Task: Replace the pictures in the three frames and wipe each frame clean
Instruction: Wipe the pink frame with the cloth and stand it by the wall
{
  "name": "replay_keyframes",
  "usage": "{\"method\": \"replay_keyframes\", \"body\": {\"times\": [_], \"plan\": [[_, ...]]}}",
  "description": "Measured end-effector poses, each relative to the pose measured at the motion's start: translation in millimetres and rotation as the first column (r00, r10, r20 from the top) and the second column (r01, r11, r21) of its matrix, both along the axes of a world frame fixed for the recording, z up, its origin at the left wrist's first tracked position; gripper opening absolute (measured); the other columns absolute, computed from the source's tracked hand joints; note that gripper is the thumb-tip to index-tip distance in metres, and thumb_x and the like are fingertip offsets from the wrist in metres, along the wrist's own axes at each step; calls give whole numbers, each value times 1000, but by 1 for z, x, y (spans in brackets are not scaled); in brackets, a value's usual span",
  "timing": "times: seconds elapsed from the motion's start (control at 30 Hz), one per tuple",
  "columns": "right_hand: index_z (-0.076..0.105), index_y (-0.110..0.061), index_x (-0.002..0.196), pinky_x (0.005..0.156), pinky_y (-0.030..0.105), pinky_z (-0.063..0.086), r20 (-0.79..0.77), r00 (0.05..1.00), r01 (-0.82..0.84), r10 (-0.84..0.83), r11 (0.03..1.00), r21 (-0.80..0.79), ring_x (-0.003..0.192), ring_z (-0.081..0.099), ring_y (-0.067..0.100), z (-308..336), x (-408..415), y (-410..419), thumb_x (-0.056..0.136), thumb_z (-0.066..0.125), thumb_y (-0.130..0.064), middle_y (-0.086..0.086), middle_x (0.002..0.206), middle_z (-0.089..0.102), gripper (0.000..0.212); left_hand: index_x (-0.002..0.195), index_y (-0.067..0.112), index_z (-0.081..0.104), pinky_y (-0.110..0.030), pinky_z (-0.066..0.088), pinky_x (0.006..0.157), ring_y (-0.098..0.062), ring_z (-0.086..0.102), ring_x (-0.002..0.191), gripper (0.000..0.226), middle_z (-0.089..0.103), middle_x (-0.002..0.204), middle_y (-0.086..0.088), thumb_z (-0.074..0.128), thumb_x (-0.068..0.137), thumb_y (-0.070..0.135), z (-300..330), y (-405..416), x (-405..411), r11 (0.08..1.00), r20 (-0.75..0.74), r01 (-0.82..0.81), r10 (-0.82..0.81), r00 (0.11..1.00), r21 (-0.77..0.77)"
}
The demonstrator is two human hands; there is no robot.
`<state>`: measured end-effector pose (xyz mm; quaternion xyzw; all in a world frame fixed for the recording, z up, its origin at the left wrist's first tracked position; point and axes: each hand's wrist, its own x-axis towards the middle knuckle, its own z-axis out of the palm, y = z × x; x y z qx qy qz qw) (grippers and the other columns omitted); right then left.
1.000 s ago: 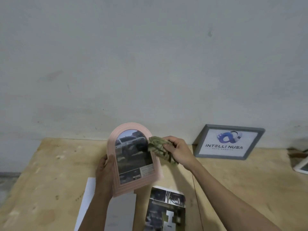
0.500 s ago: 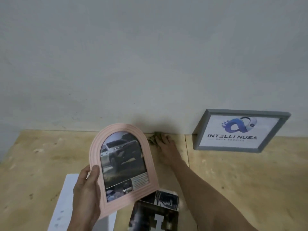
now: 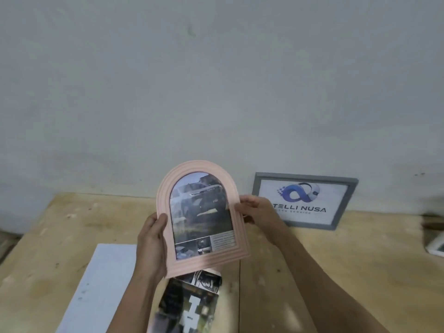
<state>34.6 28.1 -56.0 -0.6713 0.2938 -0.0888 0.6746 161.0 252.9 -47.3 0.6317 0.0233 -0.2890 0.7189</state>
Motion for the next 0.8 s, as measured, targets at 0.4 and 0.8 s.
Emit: {"method": "replay_keyframes", "body": {"times": [0.4, 0.8], "plan": [[71, -11, 92, 71, 36, 51, -54, 859, 487, -510, 845, -222, 72, 62, 21, 51, -245, -85, 90, 62, -10, 9, 75, 67, 10, 82, 8, 74, -39, 47, 61, -19, 54, 59, 10, 56, 57, 2, 74, 89, 16, 21, -164, -132, 758, 358, 582, -652, 668, 293], [71, -9, 90, 63, 32, 53, -194, 740, 443, -645, 683, -582, 71, 64, 21, -43, -350, -252, 89, 64, -22, 3, 80, 71, 15, 75, 12, 68, -43, 60, 69, -23, 68, 70, 22, 70, 72, -3, 62, 96, 16, -54, -349, -265, 635, 421, 512, -770, 479, 578]]}}
